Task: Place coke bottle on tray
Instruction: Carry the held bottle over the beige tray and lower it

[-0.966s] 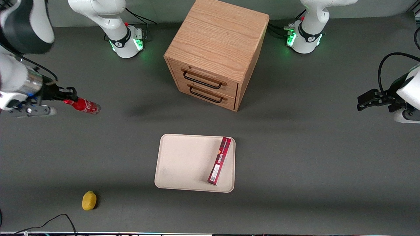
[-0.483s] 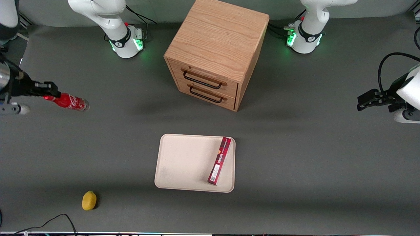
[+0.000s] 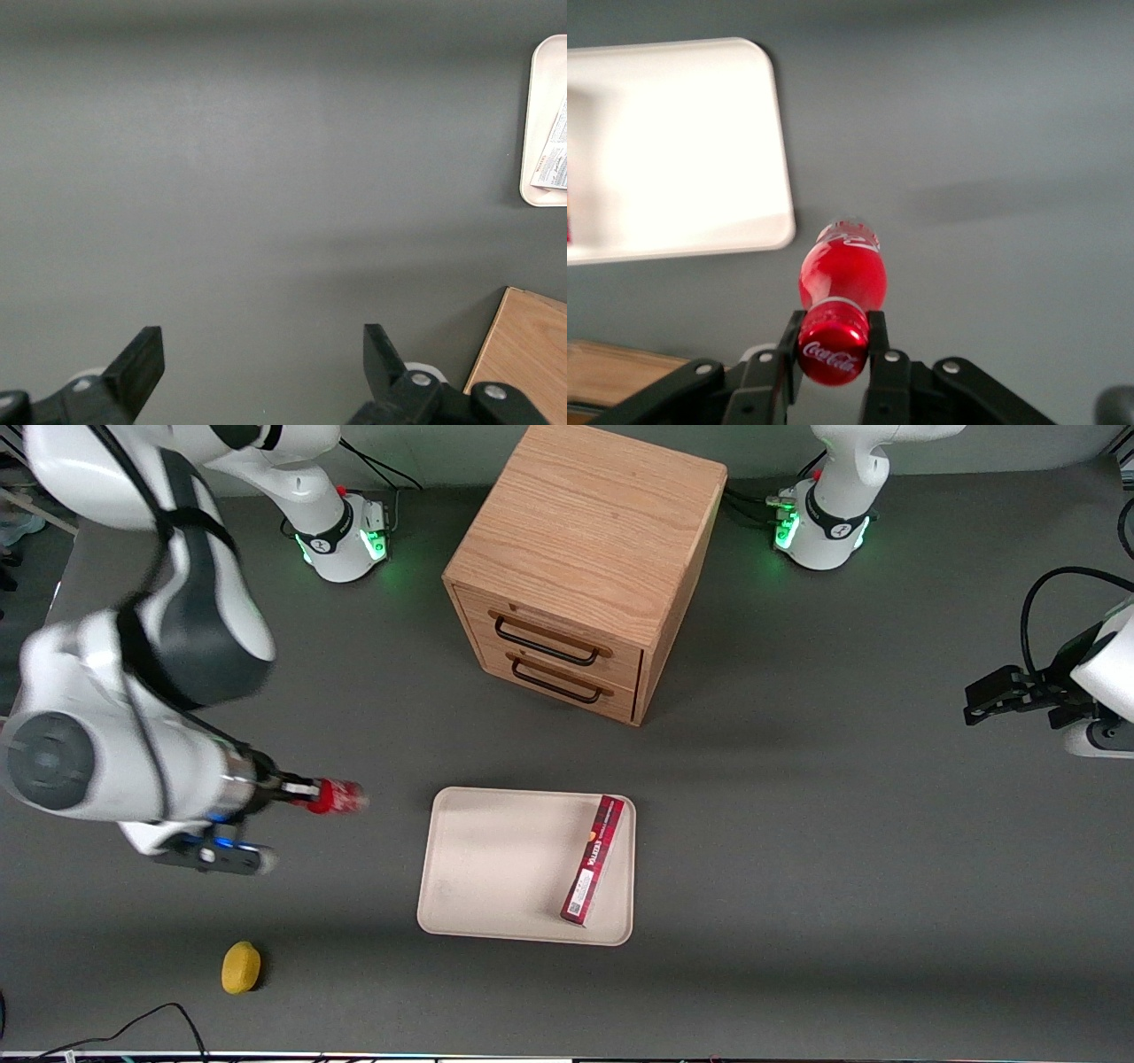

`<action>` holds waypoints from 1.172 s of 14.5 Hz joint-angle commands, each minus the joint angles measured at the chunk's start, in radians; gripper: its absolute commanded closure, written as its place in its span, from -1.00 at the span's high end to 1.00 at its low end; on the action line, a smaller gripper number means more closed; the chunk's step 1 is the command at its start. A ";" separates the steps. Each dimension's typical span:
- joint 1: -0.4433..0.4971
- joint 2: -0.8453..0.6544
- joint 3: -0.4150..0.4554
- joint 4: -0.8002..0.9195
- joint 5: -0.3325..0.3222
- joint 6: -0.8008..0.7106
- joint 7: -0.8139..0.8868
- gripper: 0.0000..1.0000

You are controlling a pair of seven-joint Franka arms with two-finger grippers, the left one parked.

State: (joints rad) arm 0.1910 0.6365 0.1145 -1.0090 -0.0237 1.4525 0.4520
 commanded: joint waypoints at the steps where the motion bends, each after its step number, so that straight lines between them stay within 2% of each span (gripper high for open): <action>1: 0.039 0.089 -0.012 0.095 -0.002 0.075 0.063 -1.00; 4: 0.064 0.166 -0.012 0.095 -0.004 0.233 0.114 -1.00; 15: 0.090 0.258 -0.016 0.087 -0.016 0.396 0.122 -1.00; 17: 0.090 0.268 -0.015 0.084 -0.041 0.416 0.125 -1.00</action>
State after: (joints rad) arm 0.2649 0.8749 0.1103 -0.9724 -0.0351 1.8574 0.5475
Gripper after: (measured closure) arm 0.687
